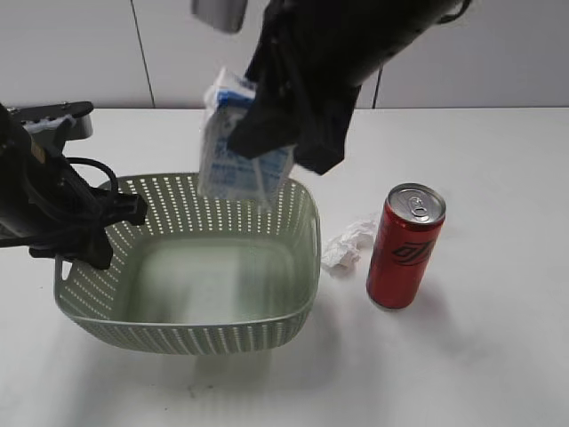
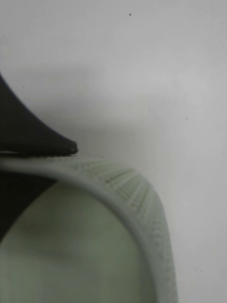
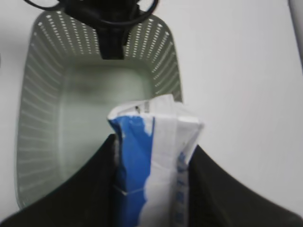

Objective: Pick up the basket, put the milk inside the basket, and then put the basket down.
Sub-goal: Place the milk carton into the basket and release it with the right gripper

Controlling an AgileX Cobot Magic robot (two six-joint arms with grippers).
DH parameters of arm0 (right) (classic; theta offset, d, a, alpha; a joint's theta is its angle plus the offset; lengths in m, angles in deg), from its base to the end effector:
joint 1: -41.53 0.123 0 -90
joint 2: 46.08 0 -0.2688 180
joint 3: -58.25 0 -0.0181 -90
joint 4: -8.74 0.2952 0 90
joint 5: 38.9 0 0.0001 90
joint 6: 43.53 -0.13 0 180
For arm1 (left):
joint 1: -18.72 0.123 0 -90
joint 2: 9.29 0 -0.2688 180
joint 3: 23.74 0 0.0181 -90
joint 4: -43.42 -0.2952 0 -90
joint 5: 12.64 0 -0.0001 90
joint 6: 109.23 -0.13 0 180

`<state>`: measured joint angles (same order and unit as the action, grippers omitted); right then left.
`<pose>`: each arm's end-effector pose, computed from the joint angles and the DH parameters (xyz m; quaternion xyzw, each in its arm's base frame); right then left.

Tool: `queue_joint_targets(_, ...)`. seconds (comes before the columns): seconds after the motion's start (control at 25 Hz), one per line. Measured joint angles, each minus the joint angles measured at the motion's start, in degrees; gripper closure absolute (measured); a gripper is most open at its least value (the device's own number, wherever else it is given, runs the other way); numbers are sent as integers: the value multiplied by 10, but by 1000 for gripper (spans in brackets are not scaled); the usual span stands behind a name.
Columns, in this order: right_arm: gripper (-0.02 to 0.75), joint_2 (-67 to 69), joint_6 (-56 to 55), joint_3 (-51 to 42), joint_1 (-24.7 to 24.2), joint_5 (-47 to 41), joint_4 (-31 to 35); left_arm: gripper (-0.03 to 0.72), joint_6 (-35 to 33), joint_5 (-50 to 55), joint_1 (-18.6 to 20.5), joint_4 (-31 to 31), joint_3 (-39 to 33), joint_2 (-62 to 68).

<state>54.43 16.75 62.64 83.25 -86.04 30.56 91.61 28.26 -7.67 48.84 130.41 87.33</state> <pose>0.2921 0.3079 0.2764 -0.6748 0.6474 0.1201 0.3332 0.2894 -0.1526 0.1225 0.0170 0.9887 -0.0907 0.1180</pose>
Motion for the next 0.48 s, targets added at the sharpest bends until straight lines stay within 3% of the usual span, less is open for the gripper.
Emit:
queue_joint_targets(0.16, 442, 44, -10, 0, 24, -10, 0, 690, 0, 0, 0, -4, 0, 0)
queue_joint_targets(0.48, 442, 121, -18, 0, 26, -27, -12, 690, 0, -2, 0, -10, 0, 0)
